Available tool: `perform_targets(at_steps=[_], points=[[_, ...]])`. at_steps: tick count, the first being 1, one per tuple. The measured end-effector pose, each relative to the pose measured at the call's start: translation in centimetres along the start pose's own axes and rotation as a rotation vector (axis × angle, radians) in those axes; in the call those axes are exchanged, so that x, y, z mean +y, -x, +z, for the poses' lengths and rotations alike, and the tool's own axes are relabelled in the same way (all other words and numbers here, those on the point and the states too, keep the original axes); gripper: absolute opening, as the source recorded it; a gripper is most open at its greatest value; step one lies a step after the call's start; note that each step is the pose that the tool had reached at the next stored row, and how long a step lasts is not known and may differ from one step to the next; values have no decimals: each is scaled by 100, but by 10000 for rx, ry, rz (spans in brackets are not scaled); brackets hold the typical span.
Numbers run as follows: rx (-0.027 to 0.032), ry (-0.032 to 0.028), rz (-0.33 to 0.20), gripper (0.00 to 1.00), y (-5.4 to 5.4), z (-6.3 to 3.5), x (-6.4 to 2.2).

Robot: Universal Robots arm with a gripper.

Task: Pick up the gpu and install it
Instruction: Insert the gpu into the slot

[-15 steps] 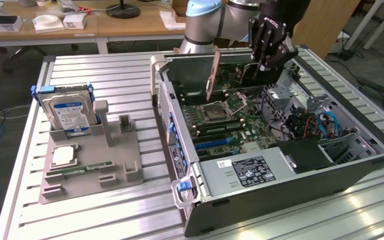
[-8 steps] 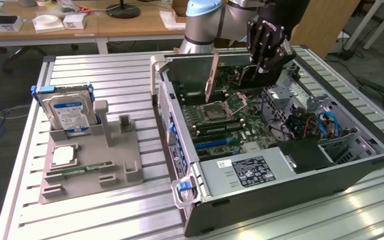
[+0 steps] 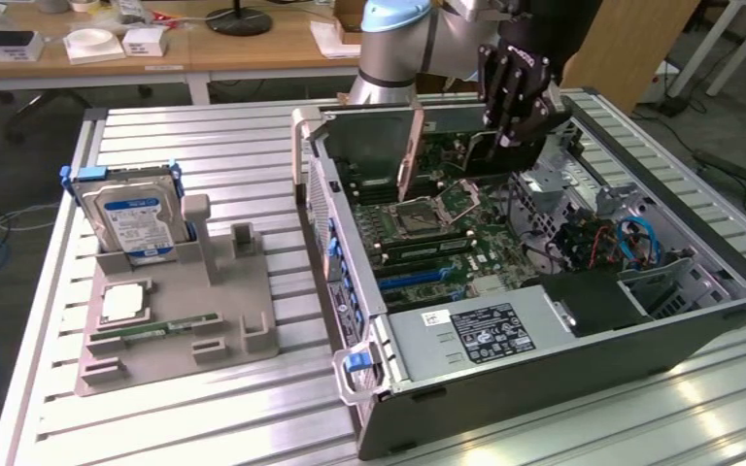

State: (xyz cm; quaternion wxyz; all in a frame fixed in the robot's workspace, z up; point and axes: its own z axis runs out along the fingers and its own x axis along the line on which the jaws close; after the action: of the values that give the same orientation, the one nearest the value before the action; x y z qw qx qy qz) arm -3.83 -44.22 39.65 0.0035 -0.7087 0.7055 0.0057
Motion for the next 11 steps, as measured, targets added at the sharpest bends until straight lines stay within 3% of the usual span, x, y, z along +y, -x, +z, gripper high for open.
perform_targets(at_steps=[11], points=[[1, 0, 0, 27, 0, 65, 59]])
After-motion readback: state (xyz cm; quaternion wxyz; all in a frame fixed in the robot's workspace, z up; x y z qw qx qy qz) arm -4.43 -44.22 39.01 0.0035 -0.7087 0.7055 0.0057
